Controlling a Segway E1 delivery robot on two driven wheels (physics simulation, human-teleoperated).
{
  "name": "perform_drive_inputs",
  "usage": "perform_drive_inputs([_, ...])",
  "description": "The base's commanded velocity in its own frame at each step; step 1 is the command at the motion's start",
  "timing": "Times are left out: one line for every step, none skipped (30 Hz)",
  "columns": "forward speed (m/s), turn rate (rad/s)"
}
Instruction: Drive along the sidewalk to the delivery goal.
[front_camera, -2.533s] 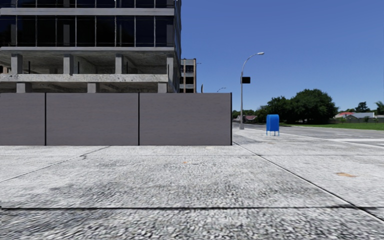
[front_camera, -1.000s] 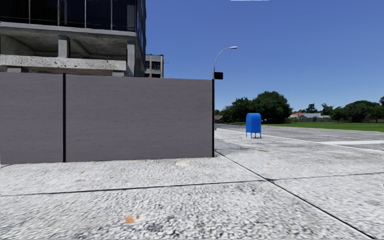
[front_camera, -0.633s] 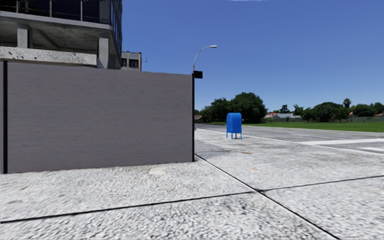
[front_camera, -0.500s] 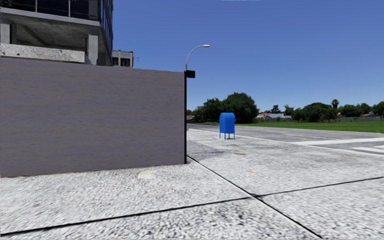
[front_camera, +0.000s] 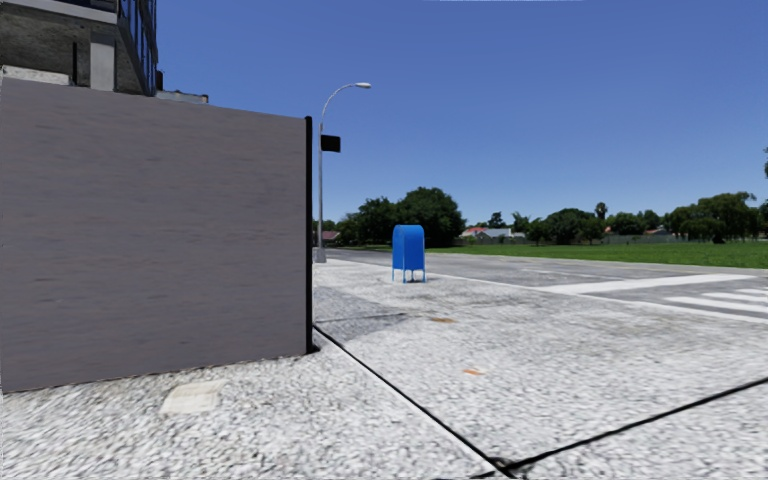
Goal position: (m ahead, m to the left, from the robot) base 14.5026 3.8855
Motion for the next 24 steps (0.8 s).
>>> perform_drive_inputs([2.0, -0.3])
perform_drive_inputs([2.0, -0.29])
perform_drive_inputs([2.0, -0.29])
perform_drive_inputs([2.0, -0.29])
perform_drive_inputs([2.0, -0.29])
perform_drive_inputs([2.0, -0.29])
perform_drive_inputs([2.0, -0.29])
perform_drive_inputs([2.0, -0.29])
perform_drive_inputs([2.0, -0.27])
perform_drive_inputs([2.0, -0.22])
perform_drive_inputs([2.0, -0.21])
perform_drive_inputs([2.0, -0.2])
perform_drive_inputs([2.0, -0.2])
perform_drive_inputs([2.0, -0.2])
perform_drive_inputs([2.0, -0.2])
perform_drive_inputs([2.0, -0.2])
perform_drive_inputs([2.0, -0.2])
perform_drive_inputs([2.0, -0.2])
perform_drive_inputs([2.0, -0.2])
perform_drive_inputs([2.0, -0.2])
perform_drive_inputs([2.0, -0.2])
perform_drive_inputs([2.0, -0.05])
perform_drive_inputs([2.0, 0.0])
perform_drive_inputs([2.0, 0.0])
